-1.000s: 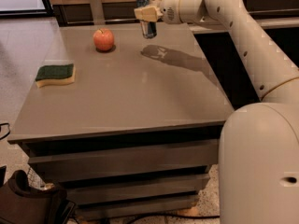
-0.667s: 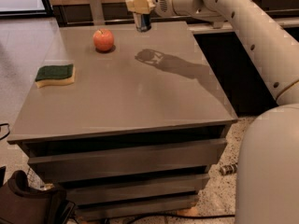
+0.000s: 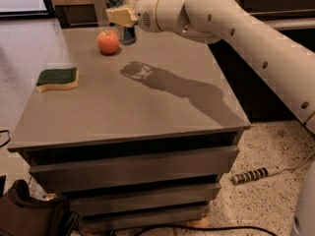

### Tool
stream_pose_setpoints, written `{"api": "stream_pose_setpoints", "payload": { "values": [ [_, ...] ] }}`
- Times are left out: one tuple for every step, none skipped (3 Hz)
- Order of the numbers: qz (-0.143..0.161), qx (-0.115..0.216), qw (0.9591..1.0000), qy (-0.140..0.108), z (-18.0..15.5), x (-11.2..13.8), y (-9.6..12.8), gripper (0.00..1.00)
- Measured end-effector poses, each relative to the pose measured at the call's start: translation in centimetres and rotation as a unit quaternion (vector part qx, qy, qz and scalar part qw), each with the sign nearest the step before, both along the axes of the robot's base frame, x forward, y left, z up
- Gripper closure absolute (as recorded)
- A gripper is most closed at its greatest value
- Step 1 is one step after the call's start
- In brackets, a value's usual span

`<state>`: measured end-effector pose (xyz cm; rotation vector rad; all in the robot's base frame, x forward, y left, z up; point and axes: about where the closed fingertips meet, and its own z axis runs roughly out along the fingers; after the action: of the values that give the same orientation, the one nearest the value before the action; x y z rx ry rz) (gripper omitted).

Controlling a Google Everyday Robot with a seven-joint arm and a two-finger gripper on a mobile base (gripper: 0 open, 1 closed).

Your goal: Move redbull can near sponge

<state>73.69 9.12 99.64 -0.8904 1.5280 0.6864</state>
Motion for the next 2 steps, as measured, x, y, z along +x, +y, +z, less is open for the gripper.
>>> {"api": "stream_pose_setpoints", "payload": {
  "values": [
    [0.016, 0.018, 0.9996, 0.017, -2.1, -2.0, 2.2, 1.0],
    [0.039, 0.045, 0.9978, 0.029, -3.9, -3.5, 3.9, 1.0]
  ]
}}
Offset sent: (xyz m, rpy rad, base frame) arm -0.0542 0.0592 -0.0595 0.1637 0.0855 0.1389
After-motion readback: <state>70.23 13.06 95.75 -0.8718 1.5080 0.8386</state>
